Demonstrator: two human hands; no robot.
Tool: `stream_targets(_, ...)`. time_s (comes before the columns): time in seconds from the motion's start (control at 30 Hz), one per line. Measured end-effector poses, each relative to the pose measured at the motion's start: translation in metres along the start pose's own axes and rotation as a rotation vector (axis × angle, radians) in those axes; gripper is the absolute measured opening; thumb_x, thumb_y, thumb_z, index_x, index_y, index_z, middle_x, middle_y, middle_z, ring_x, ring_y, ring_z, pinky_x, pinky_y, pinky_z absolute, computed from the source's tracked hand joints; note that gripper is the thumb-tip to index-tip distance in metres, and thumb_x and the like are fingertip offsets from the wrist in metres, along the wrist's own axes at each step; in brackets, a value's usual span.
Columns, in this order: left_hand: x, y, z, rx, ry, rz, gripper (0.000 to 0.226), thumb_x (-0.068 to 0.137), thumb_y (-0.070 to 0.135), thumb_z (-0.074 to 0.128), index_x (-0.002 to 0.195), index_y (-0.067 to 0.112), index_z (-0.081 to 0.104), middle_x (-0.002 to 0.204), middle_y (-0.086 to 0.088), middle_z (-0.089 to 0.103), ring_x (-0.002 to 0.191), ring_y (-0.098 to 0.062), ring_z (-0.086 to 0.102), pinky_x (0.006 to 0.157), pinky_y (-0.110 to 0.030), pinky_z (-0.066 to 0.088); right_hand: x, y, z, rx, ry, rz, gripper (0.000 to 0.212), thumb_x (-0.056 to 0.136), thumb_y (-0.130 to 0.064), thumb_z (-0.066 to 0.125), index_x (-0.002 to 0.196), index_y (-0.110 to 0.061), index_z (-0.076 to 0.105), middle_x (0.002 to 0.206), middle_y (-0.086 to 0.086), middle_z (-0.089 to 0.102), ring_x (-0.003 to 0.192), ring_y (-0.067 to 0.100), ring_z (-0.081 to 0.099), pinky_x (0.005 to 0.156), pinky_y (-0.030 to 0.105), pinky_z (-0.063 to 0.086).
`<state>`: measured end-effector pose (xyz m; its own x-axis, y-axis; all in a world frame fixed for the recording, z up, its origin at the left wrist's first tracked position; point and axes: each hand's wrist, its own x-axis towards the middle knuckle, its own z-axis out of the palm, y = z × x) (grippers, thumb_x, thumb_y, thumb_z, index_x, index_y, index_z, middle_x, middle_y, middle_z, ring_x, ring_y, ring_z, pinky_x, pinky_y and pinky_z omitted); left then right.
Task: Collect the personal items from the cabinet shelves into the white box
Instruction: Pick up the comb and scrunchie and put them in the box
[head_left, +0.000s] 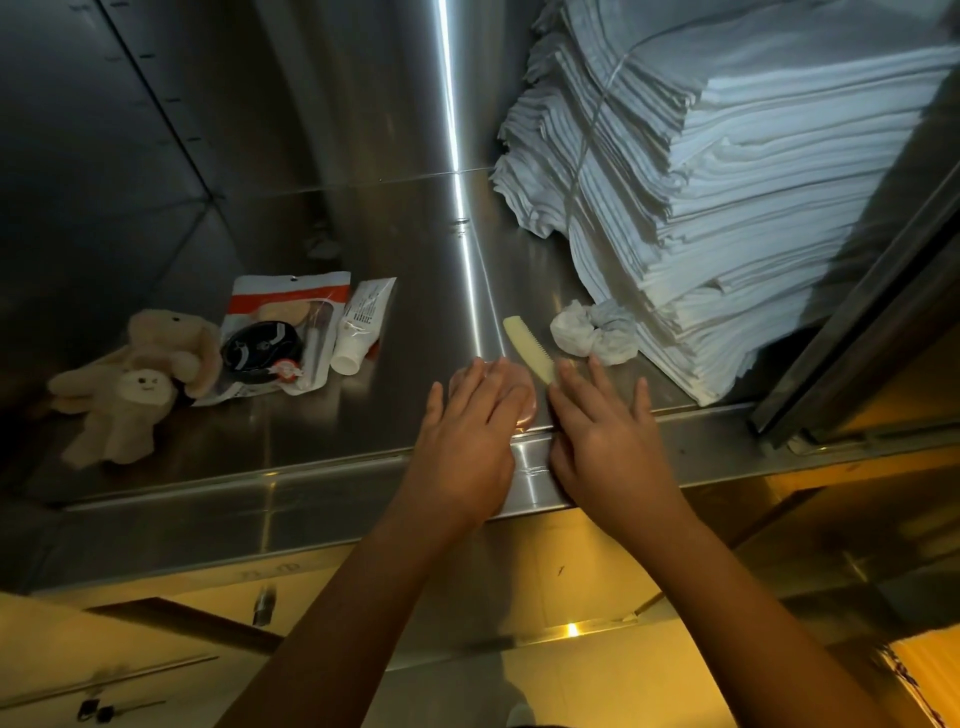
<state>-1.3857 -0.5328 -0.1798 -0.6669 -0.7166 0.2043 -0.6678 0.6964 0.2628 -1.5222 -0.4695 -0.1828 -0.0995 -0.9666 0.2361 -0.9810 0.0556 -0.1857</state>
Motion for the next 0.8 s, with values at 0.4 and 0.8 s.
stream_targets(0.4, -0.005, 0.000, 0.005, 0.056, 0.079, 0.029, 0.063, 0.088, 0.016, 0.055, 0.143, 0.021, 0.027, 0.152, -0.002, 0.021, 0.140, -0.021, 0.006, 0.105, -0.035, -0.011, -0.012, 0.014, -0.011, 0.008, 0.162, -0.016, 0.045, 0.065, 0.009, 0.074, 0.108, 0.005, 0.063, 0.118, 0.026, 0.059, 0.115, 0.045, 0.051, 0.091, 0.065, 0.035)
stream_targets(0.8, -0.012, 0.007, 0.001, 0.057, 0.220, 0.070, 0.063, 0.061, -0.008, 0.073, 0.121, 0.001, 0.056, 0.124, -0.019, 0.057, 0.120, -0.041, 0.047, 0.098, -0.052, 0.018, -0.013, 0.008, -0.006, 0.010, -0.007, -0.125, 0.047, 0.091, -0.006, 0.053, 0.136, -0.007, 0.041, 0.147, 0.015, 0.030, 0.136, 0.035, 0.026, 0.110, 0.043, 0.022)
